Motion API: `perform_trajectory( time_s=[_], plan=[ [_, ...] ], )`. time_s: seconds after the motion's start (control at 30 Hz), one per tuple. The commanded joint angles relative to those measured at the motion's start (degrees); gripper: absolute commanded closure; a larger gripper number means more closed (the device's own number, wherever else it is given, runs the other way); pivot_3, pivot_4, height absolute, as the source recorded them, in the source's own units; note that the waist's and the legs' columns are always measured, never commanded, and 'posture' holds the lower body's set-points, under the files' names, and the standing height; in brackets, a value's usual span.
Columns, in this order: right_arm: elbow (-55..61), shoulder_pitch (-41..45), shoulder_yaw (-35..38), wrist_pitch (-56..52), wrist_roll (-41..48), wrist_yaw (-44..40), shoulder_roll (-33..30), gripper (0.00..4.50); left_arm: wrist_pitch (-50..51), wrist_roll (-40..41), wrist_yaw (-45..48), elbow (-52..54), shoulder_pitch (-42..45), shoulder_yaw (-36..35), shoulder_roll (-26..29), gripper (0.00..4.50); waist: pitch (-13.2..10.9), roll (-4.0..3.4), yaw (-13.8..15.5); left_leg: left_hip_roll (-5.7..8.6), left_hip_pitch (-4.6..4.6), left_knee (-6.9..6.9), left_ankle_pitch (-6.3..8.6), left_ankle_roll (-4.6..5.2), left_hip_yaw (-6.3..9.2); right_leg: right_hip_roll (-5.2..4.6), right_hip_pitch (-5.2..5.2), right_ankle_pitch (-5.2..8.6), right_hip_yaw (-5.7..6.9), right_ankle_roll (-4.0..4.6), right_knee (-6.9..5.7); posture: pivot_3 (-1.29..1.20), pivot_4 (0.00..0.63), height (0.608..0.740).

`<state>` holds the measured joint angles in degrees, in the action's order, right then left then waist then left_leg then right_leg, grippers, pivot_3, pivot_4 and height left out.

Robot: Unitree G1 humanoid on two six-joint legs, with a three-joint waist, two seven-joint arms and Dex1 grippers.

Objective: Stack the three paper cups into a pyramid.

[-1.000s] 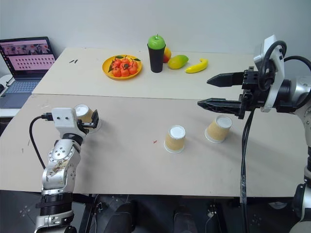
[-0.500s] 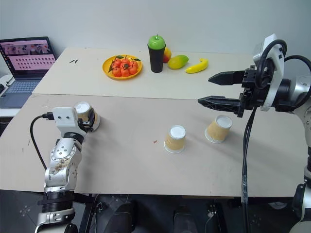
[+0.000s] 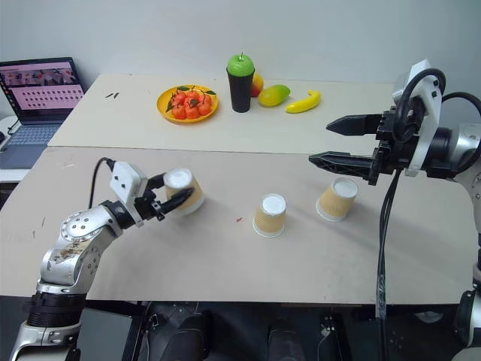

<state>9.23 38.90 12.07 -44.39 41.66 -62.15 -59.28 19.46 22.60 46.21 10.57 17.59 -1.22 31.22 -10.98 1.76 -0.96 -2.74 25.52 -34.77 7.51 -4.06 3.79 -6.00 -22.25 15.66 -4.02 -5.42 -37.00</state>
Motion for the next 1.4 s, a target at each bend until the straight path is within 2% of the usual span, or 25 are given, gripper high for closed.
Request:
perform_trajectory(
  time_s=[0.03,0.43,0.7,1.03,1.1,1.13,1.17,1.23,1.4],
  plan=[
    [2.67,-0.38,3.54,-0.98,1.41,1.09,-1.24,0.00,-0.77,1.19,5.30,0.61,3.21,3.73,-0.53,1.82,0.00,0.00,0.14,0.00,0.00,-0.01,0.00,0.00,0.00,0.00,0.00,0.00,0.00,0.00,0.00,0.00,0.150,0.735],
    [9.87,-6.44,10.84,-5.53,4.93,5.56,-3.31,0.00,-2.51,0.01,10.36,-8.63,9.92,7.83,-5.49,1.82,0.00,-0.01,0.09,0.00,0.00,-0.03,0.01,0.02,0.00,0.00,0.01,0.00,0.00,-0.01,-0.01,0.00,0.150,0.735],
    [14.30,-10.43,16.33,-8.98,7.93,9.03,-5.02,0.00,-3.54,-0.85,11.55,-11.43,10.23,8.74,-7.12,1.82,0.00,-0.01,0.08,0.00,0.00,-0.04,0.01,0.03,0.00,0.00,0.02,0.00,0.00,-0.01,-0.01,0.00,0.150,0.735],
    [15.68,-12.96,19.55,-10.47,10.04,10.74,-6.67,0.00,-5.44,-2.14,12.70,-13.69,10.98,9.36,-8.82,1.82,0.00,-0.01,0.07,0.00,0.00,-0.04,0.01,0.03,0.00,0.00,0.03,0.00,-0.01,-0.01,-0.01,0.00,0.150,0.735],
    [15.55,-14.33,20.20,-10.07,9.47,10.29,-7.08,0.00,-5.83,-2.25,12.94,-14.35,11.17,9.40,-9.17,1.05,0.00,-0.01,0.12,0.00,0.00,-0.05,0.01,0.03,0.00,0.00,0.03,0.00,-0.01,-0.01,-0.01,0.00,0.150,0.735],
    [15.58,-14.85,20.49,-9.90,9.35,10.13,-7.17,0.00,-5.92,-2.30,12.97,-14.63,11.25,9.39,-9.33,0.89,0.00,-0.01,0.13,0.00,0.00,-0.05,0.01,0.03,0.00,0.00,0.04,0.00,0.00,-0.01,-0.01,0.00,0.150,0.735],
    [15.64,-15.13,20.74,-9.79,9.44,10.15,-7.22,0.00,-6.11,-2.42,12.98,-14.87,11.33,9.42,-9.47,0.51,0.00,-0.01,0.13,0.00,0.00,-0.05,0.01,0.03,0.00,0.00,0.04,0.00,0.00,-0.01,-0.01,0.00,0.150,0.735],
    [15.84,-15.40,21.21,-9.70,9.76,10.29,-7.30,0.00,-6.25,-2.54,12.87,-15.18,11.53,9.45,-9.77,0.05,0.01,-0.02,0.12,0.00,0.00,-0.05,0.01,0.03,0.00,0.00,0.04,0.00,-0.01,-0.01,-0.01,0.00,0.150,0.735],
    [15.89,-16.25,21.79,-9.35,9.29,10.28,-7.28,0.00,-3.56,-0.49,11.47,-15.57,12.38,7.76,-11.37,0.05,0.01,-0.02,0.12,0.00,0.00,-0.06,0.01,0.03,0.00,0.00,0.05,0.01,-0.01,-0.02,-0.01,0.00,0.150,0.735]
  ],
)
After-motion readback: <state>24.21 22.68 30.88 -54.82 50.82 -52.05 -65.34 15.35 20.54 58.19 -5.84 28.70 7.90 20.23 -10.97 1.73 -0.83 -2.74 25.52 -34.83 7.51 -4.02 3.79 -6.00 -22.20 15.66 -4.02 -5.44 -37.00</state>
